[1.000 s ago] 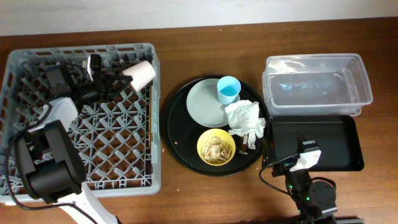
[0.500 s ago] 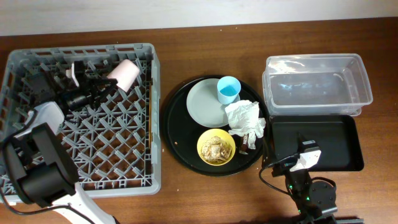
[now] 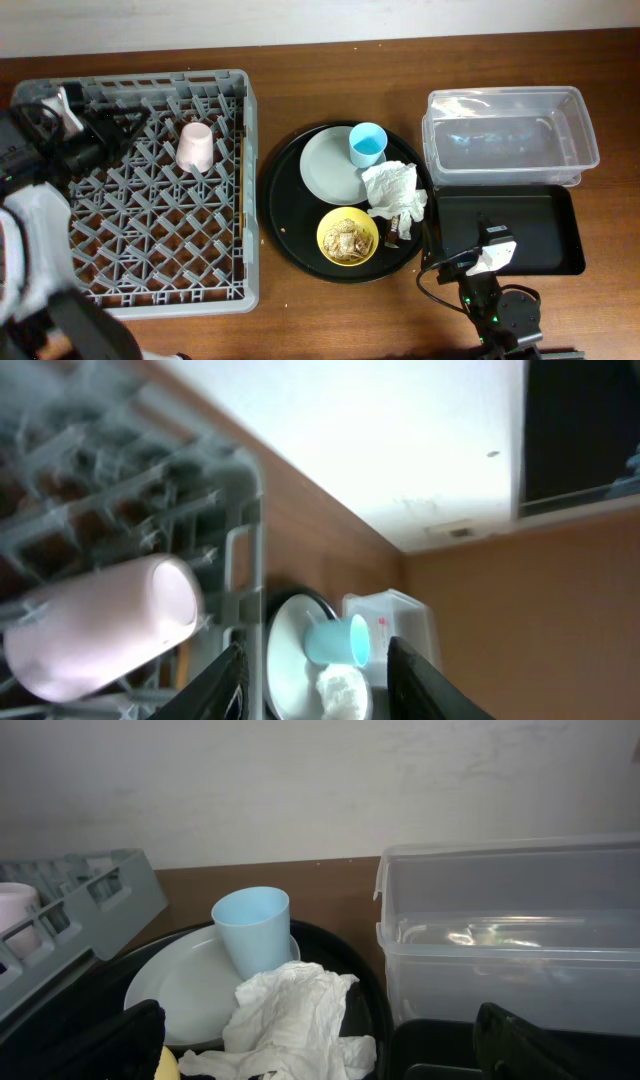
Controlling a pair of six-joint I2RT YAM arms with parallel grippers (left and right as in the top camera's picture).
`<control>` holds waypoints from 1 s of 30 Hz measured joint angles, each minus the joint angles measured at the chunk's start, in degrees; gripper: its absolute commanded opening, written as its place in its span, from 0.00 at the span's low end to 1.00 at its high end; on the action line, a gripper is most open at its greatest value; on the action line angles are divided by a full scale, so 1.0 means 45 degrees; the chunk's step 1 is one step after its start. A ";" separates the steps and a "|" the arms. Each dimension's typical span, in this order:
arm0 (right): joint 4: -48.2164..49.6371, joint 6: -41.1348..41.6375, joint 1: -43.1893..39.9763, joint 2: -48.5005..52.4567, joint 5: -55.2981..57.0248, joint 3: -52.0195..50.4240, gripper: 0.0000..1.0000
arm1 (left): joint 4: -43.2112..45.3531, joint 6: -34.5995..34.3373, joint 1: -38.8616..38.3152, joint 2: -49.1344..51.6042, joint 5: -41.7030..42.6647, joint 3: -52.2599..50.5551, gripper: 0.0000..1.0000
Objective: Sort waste into correct bins and load items into the dishwasher rack
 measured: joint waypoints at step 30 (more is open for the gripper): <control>0.0010 -0.0005 0.0000 0.0000 -0.0010 0.0000 0.99 | -0.4478 0.2176 -1.2988 0.0787 -1.2866 0.0029 0.79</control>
